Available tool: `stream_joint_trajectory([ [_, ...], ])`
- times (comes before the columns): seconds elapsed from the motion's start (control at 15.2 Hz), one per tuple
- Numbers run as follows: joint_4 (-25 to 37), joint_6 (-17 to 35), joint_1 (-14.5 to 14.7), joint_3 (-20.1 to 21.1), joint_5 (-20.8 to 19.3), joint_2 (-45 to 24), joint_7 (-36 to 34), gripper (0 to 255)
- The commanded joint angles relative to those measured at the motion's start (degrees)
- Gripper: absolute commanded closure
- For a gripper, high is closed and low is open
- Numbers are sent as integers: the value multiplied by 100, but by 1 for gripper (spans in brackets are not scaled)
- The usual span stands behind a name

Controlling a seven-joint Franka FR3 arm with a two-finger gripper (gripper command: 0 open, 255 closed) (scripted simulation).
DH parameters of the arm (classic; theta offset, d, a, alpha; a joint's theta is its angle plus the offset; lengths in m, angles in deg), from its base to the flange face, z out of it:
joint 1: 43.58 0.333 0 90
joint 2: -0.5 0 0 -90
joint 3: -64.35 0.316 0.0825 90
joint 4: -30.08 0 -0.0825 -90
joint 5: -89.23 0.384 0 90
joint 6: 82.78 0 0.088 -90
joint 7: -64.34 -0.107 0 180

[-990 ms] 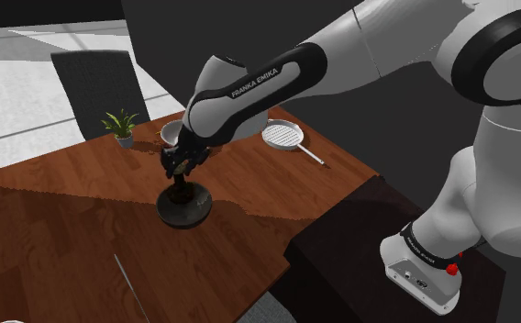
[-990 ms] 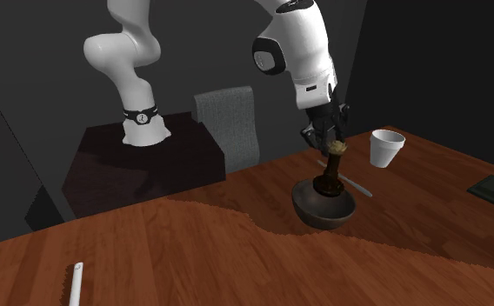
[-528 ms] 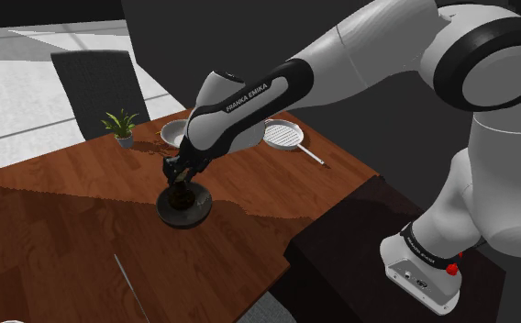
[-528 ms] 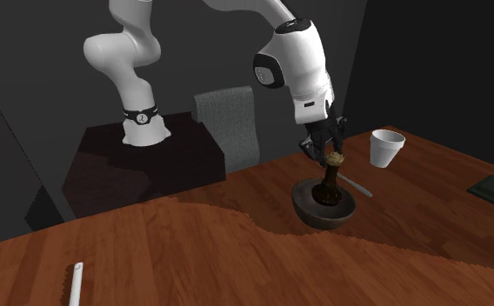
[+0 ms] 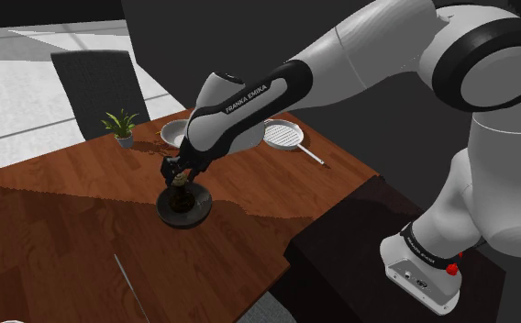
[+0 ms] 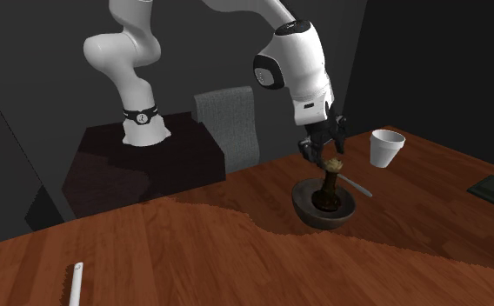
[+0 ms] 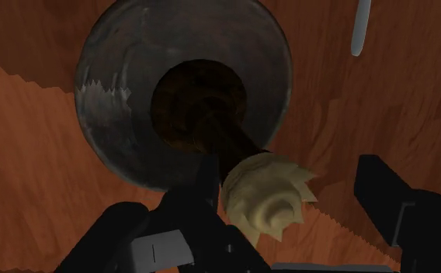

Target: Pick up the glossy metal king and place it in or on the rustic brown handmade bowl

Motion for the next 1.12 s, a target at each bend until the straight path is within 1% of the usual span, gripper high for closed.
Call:
stream_joint_trajectory([
  [0.0, 1, 0, 0, 0, 0, 0, 0, 0],
  [0.26, 0, 1, 0, 0, 0, 1, 0, 0],
  [0.53, -380, -355, -32, -129, -122, 706, -85, 0],
  [1.06, -380, -355, -32, -128, -122, 706, -85, 0],
])
